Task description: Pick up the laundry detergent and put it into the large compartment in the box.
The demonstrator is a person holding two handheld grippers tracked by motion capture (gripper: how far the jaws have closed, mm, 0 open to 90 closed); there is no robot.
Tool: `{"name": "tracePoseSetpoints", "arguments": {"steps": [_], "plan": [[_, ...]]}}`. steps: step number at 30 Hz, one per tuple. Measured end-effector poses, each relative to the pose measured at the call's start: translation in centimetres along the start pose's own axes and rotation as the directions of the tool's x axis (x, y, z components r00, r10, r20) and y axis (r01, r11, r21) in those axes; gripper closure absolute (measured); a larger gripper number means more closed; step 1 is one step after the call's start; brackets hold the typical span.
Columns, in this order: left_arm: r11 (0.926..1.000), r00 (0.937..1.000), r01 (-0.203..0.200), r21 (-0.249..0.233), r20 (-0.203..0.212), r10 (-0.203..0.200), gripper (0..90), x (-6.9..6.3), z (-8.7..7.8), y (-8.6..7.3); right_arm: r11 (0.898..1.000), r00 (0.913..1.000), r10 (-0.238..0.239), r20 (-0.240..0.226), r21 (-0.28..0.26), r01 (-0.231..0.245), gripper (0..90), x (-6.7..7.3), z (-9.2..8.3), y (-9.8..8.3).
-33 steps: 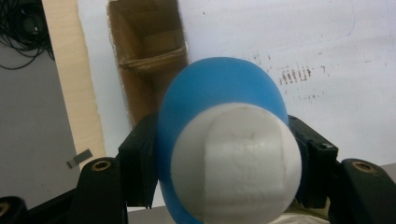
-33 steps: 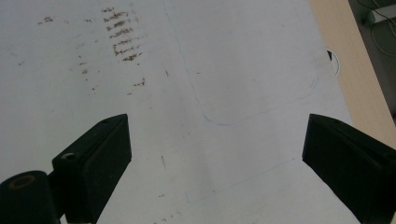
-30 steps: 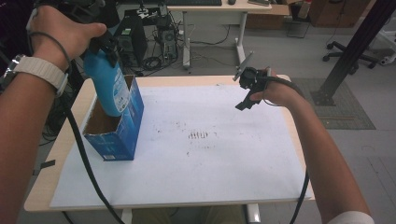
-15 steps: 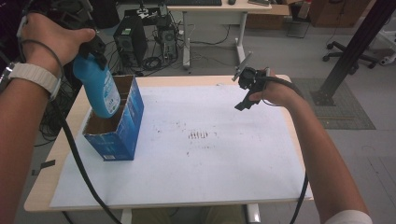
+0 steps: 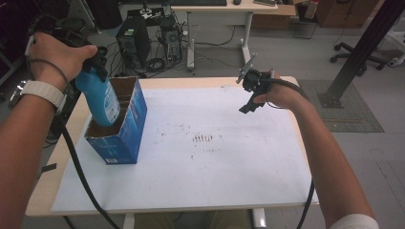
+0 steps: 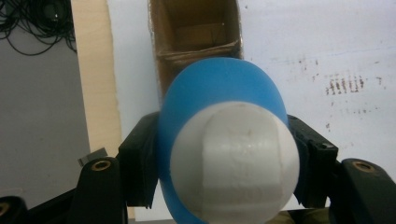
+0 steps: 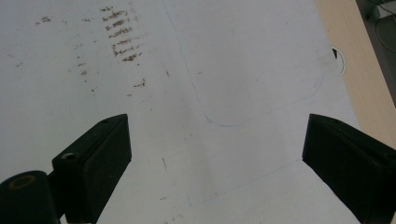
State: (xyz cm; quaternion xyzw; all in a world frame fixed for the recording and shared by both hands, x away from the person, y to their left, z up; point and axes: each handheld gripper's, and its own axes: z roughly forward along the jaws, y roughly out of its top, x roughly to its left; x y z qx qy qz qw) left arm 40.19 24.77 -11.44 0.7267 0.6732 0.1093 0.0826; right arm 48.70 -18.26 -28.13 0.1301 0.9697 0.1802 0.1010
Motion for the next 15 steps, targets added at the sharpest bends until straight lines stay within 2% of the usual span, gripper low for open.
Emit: {"name": "tracePoseSetpoints", "arguments": {"steps": [10,15], "plan": [[1.0000,1.0000,0.005,-0.002,-0.003,-0.005,37.5,0.3,2.5,-0.3,1.000,1.0000,0.001,0.000,0.006,-0.001,8.1,0.0,0.2,0.0],[0.9999,0.9999,-0.011,-0.005,-0.008,0.011,37.5,0.0,3.5,-0.5,1.000,1.0000,0.005,0.001,0.003,-0.005,8.1,0.0,0.2,0.0]]}}
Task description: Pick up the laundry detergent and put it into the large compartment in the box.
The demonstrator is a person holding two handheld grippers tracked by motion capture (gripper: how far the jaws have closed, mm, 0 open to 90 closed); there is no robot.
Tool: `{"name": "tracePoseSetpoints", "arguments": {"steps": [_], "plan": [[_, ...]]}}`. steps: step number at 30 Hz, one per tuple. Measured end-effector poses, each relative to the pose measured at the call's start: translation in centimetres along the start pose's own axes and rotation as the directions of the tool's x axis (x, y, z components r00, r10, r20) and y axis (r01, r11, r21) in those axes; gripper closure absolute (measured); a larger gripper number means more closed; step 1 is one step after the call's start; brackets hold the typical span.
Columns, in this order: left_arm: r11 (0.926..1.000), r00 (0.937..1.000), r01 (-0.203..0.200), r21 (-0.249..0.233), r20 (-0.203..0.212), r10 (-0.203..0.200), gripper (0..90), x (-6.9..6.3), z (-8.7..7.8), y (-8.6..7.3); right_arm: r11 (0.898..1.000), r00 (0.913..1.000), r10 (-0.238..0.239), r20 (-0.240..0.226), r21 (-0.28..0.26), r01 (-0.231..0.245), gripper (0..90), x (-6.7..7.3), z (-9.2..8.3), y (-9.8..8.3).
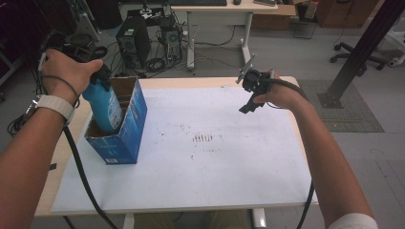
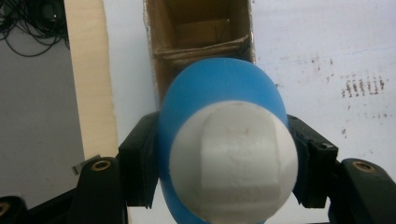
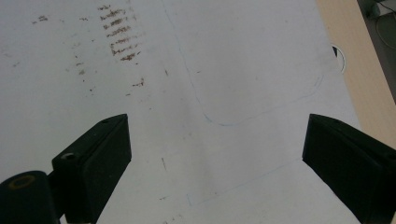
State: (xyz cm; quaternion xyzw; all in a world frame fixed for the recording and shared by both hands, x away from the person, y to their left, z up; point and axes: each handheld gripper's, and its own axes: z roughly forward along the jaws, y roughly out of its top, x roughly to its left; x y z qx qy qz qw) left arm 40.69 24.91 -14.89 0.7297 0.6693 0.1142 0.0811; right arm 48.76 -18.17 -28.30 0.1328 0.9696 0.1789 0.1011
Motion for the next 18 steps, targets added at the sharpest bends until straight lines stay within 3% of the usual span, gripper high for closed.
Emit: {"name": "tracePoseSetpoints", "arguments": {"steps": [9,18], "plan": [[0.9999,0.9999,-0.006,0.014,0.013,0.006,37.5,-0.2,2.0,-0.1,1.000,1.0000,-0.001,0.000,0.004,0.001,8.1,-0.1,0.0,-0.1],[0.9999,1.0000,-0.010,0.012,0.000,0.010,37.5,0.0,3.6,-0.3,1.000,1.0000,0.007,0.001,0.001,-0.007,8.1,-0.2,-0.1,-0.3]]}}
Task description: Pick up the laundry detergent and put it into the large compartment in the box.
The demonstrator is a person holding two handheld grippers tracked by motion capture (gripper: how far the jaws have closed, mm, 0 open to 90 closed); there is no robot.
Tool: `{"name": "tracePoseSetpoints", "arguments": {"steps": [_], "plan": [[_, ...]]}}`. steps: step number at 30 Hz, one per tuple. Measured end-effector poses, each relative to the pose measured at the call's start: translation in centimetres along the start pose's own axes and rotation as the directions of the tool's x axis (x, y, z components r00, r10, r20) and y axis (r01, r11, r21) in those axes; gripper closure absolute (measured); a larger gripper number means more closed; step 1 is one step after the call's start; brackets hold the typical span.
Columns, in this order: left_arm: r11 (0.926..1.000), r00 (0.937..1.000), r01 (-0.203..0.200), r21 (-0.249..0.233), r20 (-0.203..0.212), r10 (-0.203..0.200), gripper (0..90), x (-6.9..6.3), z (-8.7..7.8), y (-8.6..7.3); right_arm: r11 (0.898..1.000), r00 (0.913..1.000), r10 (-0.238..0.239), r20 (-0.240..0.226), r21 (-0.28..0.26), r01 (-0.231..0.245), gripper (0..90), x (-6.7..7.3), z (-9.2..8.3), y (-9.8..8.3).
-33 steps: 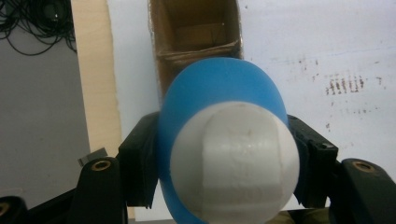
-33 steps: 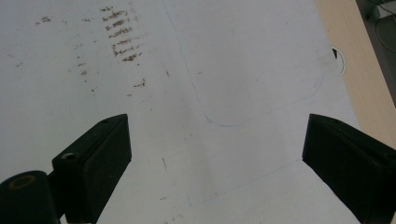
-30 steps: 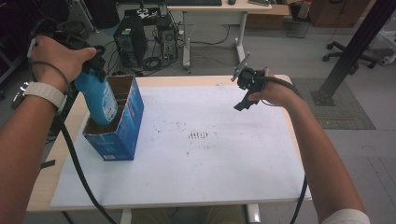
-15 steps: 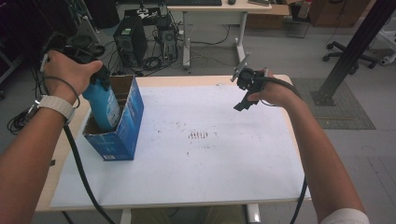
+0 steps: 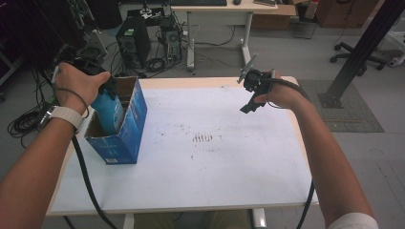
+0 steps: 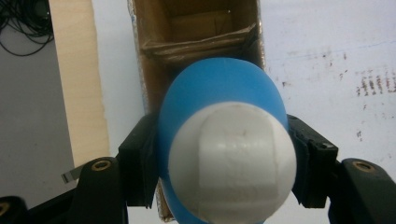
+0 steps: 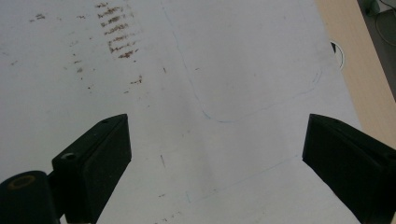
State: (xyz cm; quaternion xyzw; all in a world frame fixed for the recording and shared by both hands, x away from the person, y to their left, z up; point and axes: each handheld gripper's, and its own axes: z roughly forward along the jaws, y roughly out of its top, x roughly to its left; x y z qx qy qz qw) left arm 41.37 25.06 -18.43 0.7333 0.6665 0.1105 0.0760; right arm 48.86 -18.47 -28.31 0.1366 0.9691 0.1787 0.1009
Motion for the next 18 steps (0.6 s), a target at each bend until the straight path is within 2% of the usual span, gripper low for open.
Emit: {"name": "tracePoseSetpoints", "arguments": {"steps": [8,13,18], "plan": [[0.9997,0.9997,-0.017,0.017,-0.018,0.017,37.5,-0.2,2.0,-0.2,1.000,1.0000,-0.003,-0.003,0.001,0.003,8.1,0.0,0.2,0.2],[0.9998,0.9999,-0.012,0.015,-0.006,0.012,37.5,-0.1,3.2,-0.4,1.000,1.0000,-0.002,-0.001,0.003,0.002,8.1,0.0,0.1,0.1],[0.9997,0.9995,-0.018,0.017,-0.026,0.019,37.5,-0.3,4.3,-0.6,1.000,1.0000,0.002,0.002,0.001,-0.002,7.8,-0.1,0.1,0.0]]}}
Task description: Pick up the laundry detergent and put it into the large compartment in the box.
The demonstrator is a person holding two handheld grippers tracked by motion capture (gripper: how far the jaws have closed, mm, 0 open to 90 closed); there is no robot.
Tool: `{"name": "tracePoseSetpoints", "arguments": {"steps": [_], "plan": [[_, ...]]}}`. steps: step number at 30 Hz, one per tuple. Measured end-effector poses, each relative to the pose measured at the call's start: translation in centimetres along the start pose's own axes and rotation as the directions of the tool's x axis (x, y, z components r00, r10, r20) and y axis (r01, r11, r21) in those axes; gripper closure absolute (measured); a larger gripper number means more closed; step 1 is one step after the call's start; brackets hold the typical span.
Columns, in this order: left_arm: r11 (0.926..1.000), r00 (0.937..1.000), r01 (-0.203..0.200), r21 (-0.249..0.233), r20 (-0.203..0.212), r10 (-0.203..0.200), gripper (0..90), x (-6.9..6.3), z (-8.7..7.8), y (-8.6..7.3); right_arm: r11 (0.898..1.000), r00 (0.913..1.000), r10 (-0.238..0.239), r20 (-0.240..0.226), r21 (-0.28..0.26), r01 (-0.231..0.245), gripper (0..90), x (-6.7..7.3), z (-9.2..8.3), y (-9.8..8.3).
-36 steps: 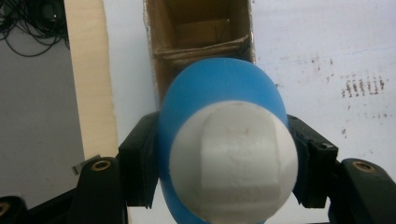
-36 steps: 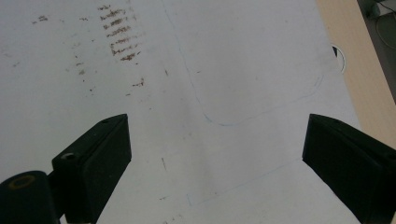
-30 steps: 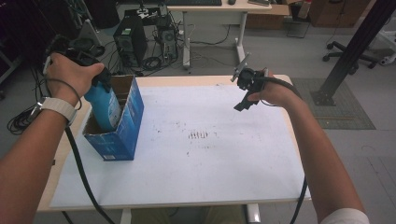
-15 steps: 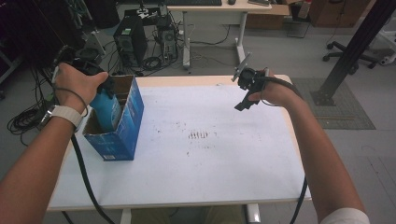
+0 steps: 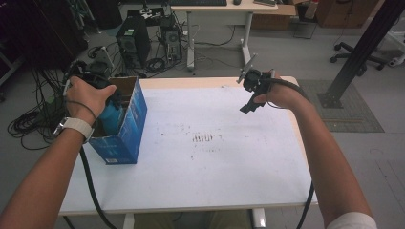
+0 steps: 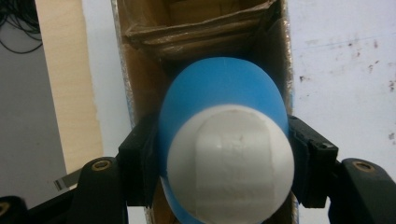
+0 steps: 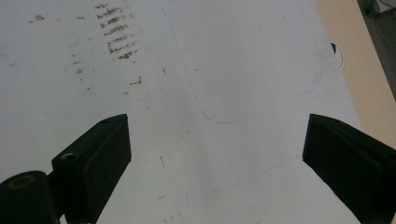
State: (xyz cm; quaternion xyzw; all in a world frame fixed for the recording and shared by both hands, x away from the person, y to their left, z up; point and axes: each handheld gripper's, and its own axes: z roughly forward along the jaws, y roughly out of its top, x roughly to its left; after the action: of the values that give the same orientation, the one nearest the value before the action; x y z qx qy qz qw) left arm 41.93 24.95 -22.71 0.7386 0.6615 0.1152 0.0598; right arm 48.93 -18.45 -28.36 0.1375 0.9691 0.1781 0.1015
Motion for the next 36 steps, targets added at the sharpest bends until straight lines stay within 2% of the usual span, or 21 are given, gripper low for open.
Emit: {"name": "tracePoseSetpoints", "arguments": {"steps": [10,14,36], "plan": [[1.0000,1.0000,-0.003,-0.004,-0.004,0.003,37.5,0.0,1.3,-0.3,1.000,1.0000,0.004,-0.002,-0.002,-0.004,7.8,0.0,0.3,0.1],[0.9999,0.9999,-0.012,0.010,-0.011,0.012,37.5,-0.1,2.1,-0.4,1.000,1.0000,-0.001,-0.002,0.000,0.001,7.8,0.0,0.4,0.2],[0.9995,0.9998,-0.018,0.025,0.005,0.018,37.5,-0.1,4.3,-1.0,1.000,1.0000,-0.005,-0.007,0.010,0.005,7.8,0.0,0.7,0.2]]}}
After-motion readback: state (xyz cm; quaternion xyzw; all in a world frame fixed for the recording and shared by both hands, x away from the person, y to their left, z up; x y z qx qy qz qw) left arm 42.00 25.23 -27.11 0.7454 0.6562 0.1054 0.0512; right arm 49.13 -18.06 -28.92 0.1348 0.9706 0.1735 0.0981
